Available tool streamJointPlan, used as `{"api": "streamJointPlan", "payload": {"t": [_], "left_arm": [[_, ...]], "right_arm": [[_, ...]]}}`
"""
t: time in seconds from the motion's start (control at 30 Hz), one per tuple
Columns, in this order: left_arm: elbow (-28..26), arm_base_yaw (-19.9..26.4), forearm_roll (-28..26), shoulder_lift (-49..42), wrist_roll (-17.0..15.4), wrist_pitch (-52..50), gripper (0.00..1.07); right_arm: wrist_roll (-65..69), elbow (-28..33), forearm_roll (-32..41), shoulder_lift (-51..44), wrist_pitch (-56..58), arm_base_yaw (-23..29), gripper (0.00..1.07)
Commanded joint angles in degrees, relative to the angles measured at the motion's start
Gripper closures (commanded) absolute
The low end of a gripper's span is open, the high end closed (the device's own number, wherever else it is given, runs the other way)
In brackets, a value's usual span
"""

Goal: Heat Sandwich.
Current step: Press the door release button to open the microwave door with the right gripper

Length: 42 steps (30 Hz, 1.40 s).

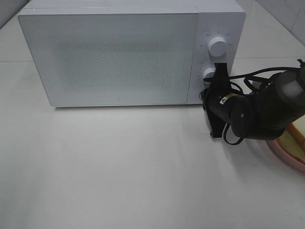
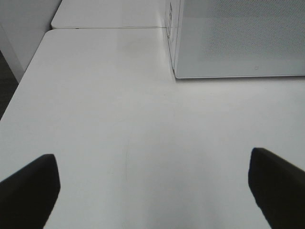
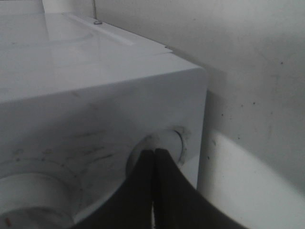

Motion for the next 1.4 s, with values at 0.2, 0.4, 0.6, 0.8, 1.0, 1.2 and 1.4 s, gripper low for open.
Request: {"api": "streamJointPlan", "payload": {"t": [0.2, 0.4, 0.6, 0.8, 1.0, 1.2, 1.4], "left_arm": [[0.11, -0.17, -0.52, -1.60, -0.11, -0.17, 0.05], [0.11, -0.17, -0.52, -1.60, -0.11, -0.17, 0.05], [0.11, -0.17, -0.52, -1.60, -0.11, -0.17, 0.05], [0.11, -0.17, -0.52, -1.60, -0.11, -0.17, 0.05], [0.11, -0.17, -0.52, -1.60, -0.11, -0.17, 0.05], [0.11, -0.17, -0.52, -1.60, -0.11, -0.17, 0.05], [0.11, -0.17, -0.52, -1.60, -0.11, -0.17, 0.05]], "right_arm": [[-2.52, -0.86, 2.41, -0.23, -7.68, -0.52, 1.07], [-2.52, -0.86, 3.67, -0.23, -9.57, -0.52, 1.07], [-2.52, -3.95, 3.21, 2.06, -10.54, -0.52, 1.07], [-2.46, -7.28, 3.27, 5.10, -16.21, -0.52, 1.07], [-2.69, -8.19, 2.98, 5.39, -16.33, -0.52, 1.07], [-2.69, -8.19, 2.29, 5.39, -16.27, -0.52, 1.07], [-2.75, -8.19, 2.18, 5.39, -15.13, -0.52, 1.07]]}}
